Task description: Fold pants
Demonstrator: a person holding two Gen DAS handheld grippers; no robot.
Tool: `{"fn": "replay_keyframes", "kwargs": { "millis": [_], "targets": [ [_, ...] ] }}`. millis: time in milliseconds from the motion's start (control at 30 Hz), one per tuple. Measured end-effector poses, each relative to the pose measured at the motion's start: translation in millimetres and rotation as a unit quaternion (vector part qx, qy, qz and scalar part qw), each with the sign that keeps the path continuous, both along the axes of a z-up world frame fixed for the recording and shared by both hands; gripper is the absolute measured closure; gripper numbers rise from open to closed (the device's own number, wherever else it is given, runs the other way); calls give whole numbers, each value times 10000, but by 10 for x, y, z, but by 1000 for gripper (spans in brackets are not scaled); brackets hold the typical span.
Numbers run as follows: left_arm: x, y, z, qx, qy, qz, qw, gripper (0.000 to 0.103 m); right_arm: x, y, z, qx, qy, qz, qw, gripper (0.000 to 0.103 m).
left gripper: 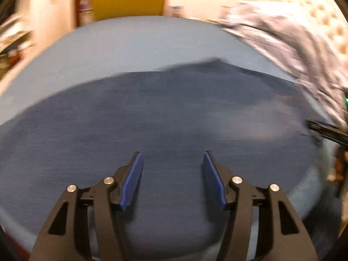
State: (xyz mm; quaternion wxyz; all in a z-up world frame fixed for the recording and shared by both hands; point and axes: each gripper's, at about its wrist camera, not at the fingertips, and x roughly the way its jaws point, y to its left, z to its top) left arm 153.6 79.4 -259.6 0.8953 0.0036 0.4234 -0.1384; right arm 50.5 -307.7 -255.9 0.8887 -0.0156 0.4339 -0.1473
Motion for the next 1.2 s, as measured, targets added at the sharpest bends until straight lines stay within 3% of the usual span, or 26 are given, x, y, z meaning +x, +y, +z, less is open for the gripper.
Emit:
{"fn": "replay_keyframes", "kwargs": {
  "millis": [67, 133, 200, 333, 400, 433, 500, 667, 767, 833, 867, 933, 967, 1000, 1033, 1100, 1133, 1200],
  "targets": [
    [124, 519, -3, -14, 174, 745, 9971, 44, 9, -13, -7, 68, 17, -35, 10000, 33],
    [223, 829, 47, 98, 135, 1073, 9941, 53, 42, -3, -2, 103, 85, -80, 9999, 27],
    [315, 905, 139, 69, -38, 897, 9959, 56, 80, 15, -32, 215, 130, -102, 9996, 15],
    [663, 775, 257, -54, -239, 225, 9994, 56, 81, 86, -64, 80, 130, -189, 9997, 15],
    [909, 751, 199, -220, 56, -12, 9997, 57, 89, 63, -71, 141, 191, -176, 9996, 15],
    [989, 768, 136, -149, 199, -39, 9997, 57, 107, 35, -71, 239, 230, -204, 9992, 15],
    [1080, 971, 44, 348, 262, 85, 9990, 61, 152, 17, -66, 264, 333, -259, 9988, 15],
    [1008, 2193, 38, 397, 273, 924, 9946, 63, 179, 58, -48, 162, 473, -281, 9984, 15],
    [920, 3010, -25, 615, 266, 1534, 9859, 60, 189, 106, 30, 122, 585, -432, 9973, 15],
    [842, 3567, -60, 865, 208, 2046, 9748, 65, 188, 224, 166, 5, 409, -418, 9983, 15],
    [792, 3711, -26, 765, 142, 2071, 9752, 78, 202, 333, 256, -44, 299, -315, 9990, 15],
    [656, 3856, 124, 428, -126, 2099, 9767, 72, 270, 607, 381, -13, 171, 52, 9998, 15],
    [594, 3804, 170, 270, -254, 1905, 9810, 64, 327, 784, 413, 36, 159, 305, 9994, 15],
    [564, 3632, 159, 59, -253, 1380, 9901, 62, 425, 1054, 437, 101, 158, 667, 9976, 15],
    [556, 3516, 123, 29, -203, 1043, 9943, 62, 504, 1260, 447, 153, 140, 925, 9955, 15],
    [542, 3274, -31, 318, -90, 425, 9986, 60, 672, 1716, 438, 311, 104, 1451, 9889, 15],
    [562, 3276, -114, 629, -120, 379, 9972, 60, 797, 2052, 406, 414, 146, 1767, 9833, 15],
    [581, 3608, -103, 392, -165, 779, 9960, 60, 1002, 2597, 333, 714, 273, 2250, 9714, 16]
  ]
}}
